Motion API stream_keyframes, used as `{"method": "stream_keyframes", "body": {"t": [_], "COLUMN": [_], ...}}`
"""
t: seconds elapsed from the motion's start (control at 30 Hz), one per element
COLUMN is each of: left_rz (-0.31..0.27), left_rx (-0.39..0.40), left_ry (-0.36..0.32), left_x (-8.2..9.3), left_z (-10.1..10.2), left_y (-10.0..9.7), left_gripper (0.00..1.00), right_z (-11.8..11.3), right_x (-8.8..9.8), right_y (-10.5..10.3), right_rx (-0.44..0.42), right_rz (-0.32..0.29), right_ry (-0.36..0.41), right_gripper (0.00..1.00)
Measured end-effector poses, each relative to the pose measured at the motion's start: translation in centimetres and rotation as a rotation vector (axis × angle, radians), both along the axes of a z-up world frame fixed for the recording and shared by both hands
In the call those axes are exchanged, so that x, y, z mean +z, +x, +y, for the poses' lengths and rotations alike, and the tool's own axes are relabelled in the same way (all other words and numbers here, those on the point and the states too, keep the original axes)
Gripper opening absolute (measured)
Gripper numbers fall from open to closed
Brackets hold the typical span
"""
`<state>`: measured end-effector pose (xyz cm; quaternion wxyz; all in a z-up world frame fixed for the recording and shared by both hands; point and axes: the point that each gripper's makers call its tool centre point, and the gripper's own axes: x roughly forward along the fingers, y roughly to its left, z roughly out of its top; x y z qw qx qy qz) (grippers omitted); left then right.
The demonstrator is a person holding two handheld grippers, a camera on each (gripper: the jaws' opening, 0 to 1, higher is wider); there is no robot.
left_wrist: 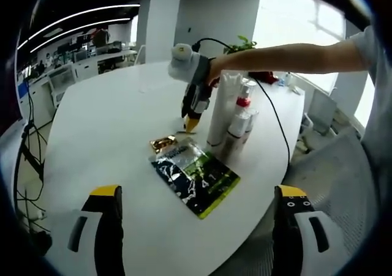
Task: Arrange the skincare products in the storage area until every visible bottle or jar stands upright without overlapping.
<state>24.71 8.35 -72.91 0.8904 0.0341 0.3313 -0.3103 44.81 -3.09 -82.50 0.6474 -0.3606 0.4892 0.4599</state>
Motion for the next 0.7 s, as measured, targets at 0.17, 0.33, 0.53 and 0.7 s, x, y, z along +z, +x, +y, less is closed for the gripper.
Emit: {"method": "stream_keyframes", "body": {"t": [0.17, 0.33, 0.53, 0.7], "left_rz": [-0.002, -0.013, -0.021, -0.023], "left_rx": [0.007, 0.021, 0.034, 0.052], "left_ry": [-0.002, 0.005, 0.005, -0.001], "left_x": [0.1, 0.3, 0.5, 0.7], "left_z": [0.1, 0.3, 0.6, 0.8], "left_y": [0.1, 0.2, 0.4, 0.5], "left_gripper": [0.94, 0.93, 0.89, 0.85], "right_z": [0.9, 2.2, 4.1, 5.8], "right_x": [1.8, 3.3, 4.8, 6.9], "right_y": [0.0, -0.9, -1.1, -1.8], "right_rx": [-0.001, 0.006, 0.044, 0.063], "right_rz": [-0.025, -0.036, -0.049, -0.067], "right_ry": [0.049, 0.103, 0.175, 0.24], "right_gripper": [0.39, 0.39, 0.39, 0.39]}}
